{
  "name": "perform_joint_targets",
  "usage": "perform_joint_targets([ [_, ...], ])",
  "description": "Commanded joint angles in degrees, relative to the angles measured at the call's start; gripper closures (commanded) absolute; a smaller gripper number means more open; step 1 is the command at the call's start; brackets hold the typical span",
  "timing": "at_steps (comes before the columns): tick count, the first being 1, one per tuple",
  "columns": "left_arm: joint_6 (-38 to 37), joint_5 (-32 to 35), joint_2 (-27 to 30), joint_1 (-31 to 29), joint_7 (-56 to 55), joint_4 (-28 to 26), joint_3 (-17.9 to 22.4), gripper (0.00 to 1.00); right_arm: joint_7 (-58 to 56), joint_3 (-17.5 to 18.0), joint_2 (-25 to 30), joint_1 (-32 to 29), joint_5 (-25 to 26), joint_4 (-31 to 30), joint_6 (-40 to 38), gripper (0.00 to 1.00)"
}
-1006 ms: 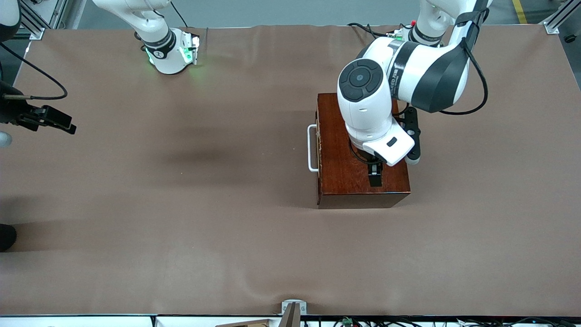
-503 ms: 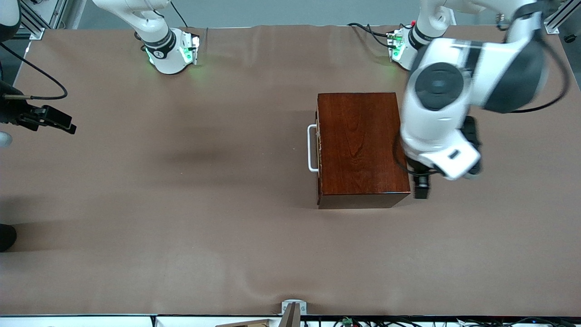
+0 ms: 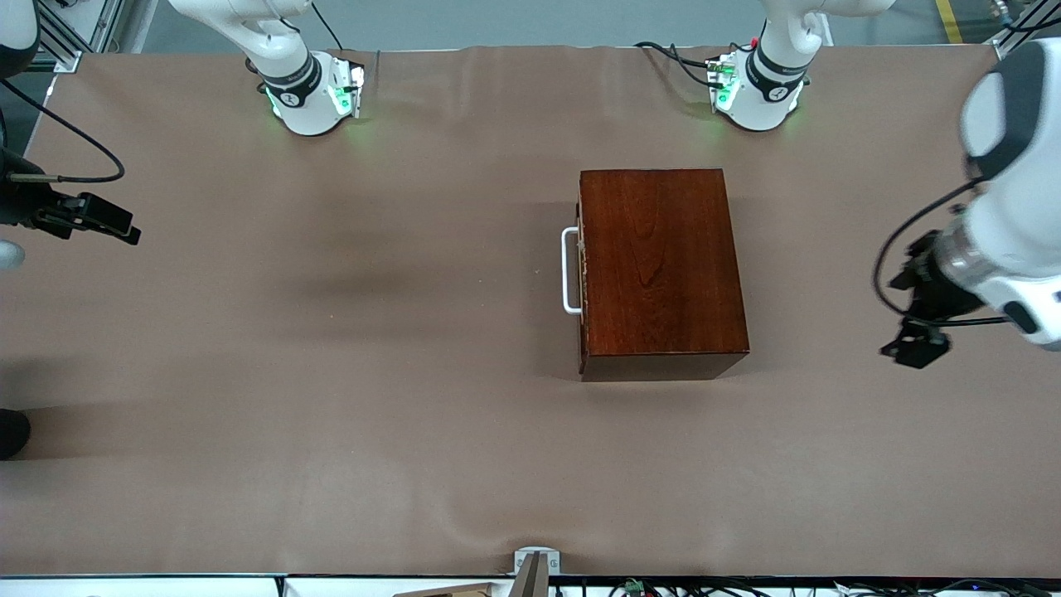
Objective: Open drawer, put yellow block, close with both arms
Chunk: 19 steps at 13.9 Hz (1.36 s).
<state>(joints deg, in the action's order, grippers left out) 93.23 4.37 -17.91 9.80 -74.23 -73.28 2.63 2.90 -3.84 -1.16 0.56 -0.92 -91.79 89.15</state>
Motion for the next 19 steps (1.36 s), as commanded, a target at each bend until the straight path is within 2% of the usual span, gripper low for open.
perform_joint_targets([
  [1,0.11,-1.47,4.54,-1.61,10.2,-5.55,-0.61,0.0,0.62,0.06,0.46,0.05,0.22,-0.58,0.06,0.0],
  [8,-0.16,-4.18,14.66,-7.5,43.69,-15.31,-0.43,0.0,0.62,0.06,0.28,-0.03,0.22,-0.67,0.15,0.0],
  [10,-1.12,-7.17,16.24,-10.75,53.88,-15.93,-0.78,0.0,0.71,0.06,0.28,0.05,0.22,-0.67,0.06,0.0],
  [12,-3.14,-8.33,17.03,-10.85,62.76,-15.85,-0.61,0.0,0.62,0.06,0.28,-0.03,0.22,-0.67,0.06,0.0],
  [15,-3.15,-7.11,17.82,-10.15,66.32,-15.41,-0.7,0.0,0.62,0.06,0.28,-0.03,0.22,-0.67,0.06,0.0],
  [19,-4.64,-4.39,18.44,-10.5,70.07,-15.41,-4.47,0.0,0.62,0.06,0.28,-0.03,0.22,-0.67,0.06,0.0],
])
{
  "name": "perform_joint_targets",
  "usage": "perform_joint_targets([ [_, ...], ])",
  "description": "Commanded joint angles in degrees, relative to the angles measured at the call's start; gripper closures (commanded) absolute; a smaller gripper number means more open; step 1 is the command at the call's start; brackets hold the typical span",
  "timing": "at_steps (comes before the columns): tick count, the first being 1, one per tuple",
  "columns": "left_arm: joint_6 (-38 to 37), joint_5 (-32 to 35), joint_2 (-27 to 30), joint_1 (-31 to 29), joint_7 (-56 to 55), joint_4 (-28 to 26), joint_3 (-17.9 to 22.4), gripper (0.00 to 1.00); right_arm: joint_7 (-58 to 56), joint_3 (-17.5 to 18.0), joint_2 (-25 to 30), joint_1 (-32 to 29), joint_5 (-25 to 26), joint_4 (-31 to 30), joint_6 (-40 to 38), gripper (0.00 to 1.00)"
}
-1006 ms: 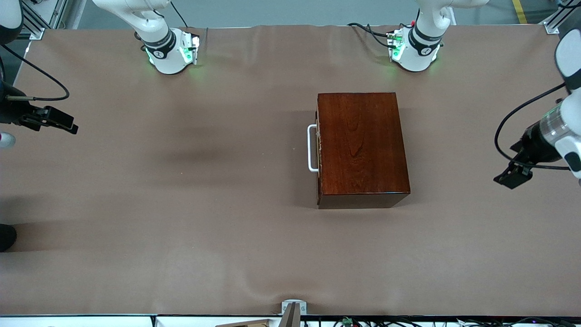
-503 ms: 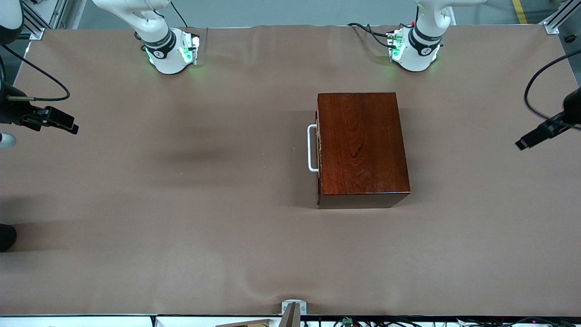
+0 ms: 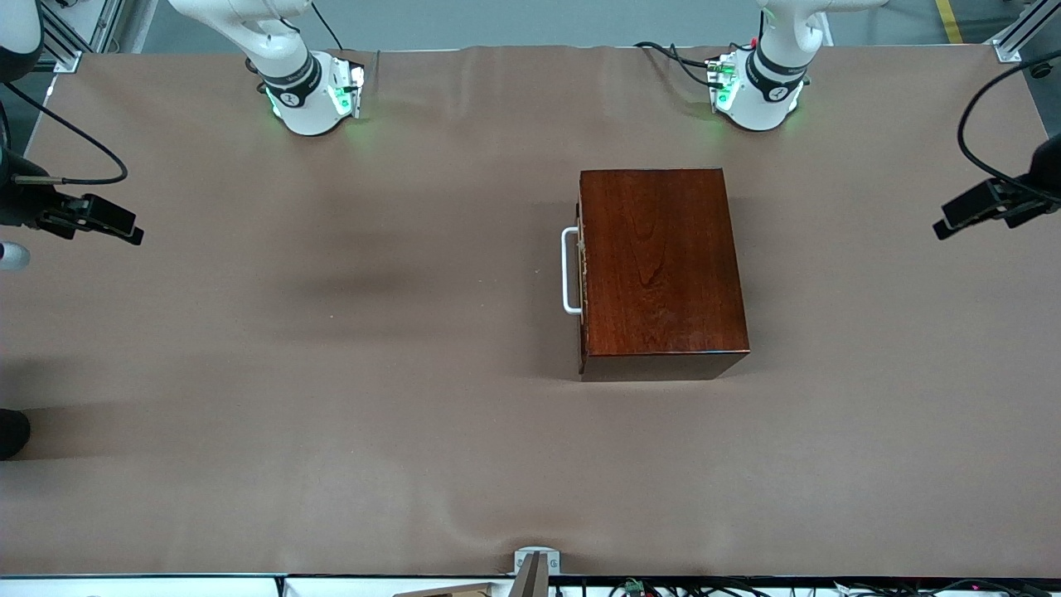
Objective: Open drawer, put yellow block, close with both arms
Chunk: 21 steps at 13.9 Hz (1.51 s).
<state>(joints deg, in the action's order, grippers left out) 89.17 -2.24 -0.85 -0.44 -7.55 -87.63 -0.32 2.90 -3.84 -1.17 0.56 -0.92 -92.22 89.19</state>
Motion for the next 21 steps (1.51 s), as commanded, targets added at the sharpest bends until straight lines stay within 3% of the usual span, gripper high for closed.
perform_joint_targets([
  [1,-0.67,3.55,1.29,-0.61,7.25,-0.79,-2.74,0.0,0.62,0.06,0.2,-0.04,0.22,-0.24,0.11,0.0],
  [21,-6.12,2.42,1.29,-1.93,8.78,-0.26,-4.86,0.0,0.62,0.06,0.2,-0.04,0.22,-0.33,0.02,0.0],
])
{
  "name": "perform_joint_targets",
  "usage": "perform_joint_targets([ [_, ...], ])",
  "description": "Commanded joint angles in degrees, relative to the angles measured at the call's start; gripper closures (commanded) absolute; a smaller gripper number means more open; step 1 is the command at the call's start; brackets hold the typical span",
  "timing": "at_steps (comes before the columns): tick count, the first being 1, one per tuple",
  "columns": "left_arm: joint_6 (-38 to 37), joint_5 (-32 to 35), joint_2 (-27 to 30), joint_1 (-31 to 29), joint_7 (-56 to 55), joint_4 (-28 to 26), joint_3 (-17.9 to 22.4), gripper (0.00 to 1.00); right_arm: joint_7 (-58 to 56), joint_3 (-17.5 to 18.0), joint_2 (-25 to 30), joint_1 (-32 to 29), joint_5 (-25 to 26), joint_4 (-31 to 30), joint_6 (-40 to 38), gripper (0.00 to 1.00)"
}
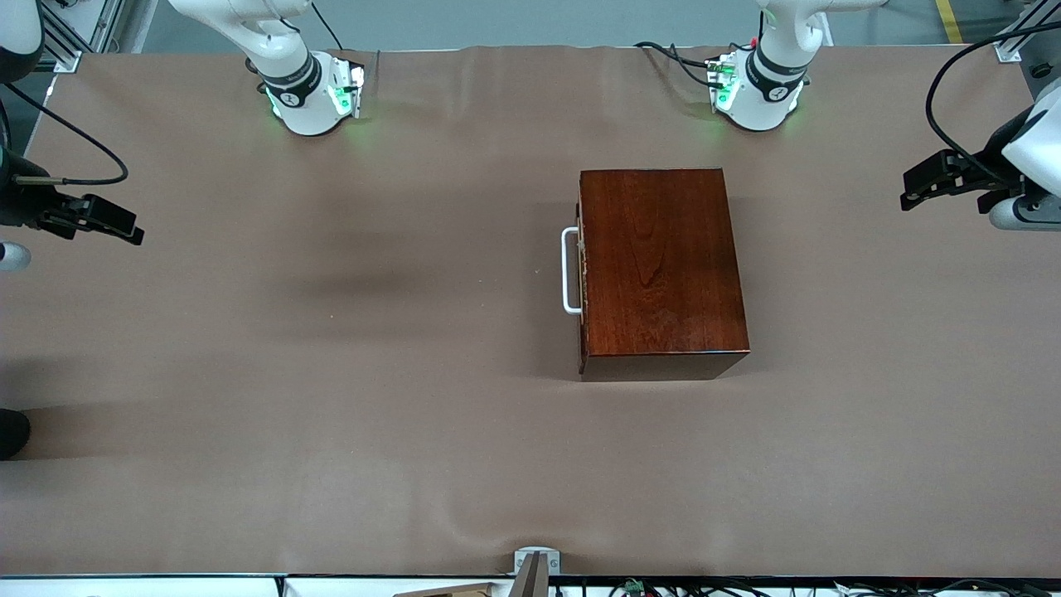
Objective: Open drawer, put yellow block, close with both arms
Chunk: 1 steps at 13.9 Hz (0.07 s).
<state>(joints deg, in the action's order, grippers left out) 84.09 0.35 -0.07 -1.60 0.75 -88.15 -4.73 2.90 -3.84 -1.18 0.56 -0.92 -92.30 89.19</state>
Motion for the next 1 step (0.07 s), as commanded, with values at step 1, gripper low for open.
perform_joint_targets([
  [1,-1.04,-0.18,0.5,-0.86,0.48,0.26,-0.46,0.0,0.62,0.06,0.3,-0.04,0.22,-0.33,-0.07,0.0],
])
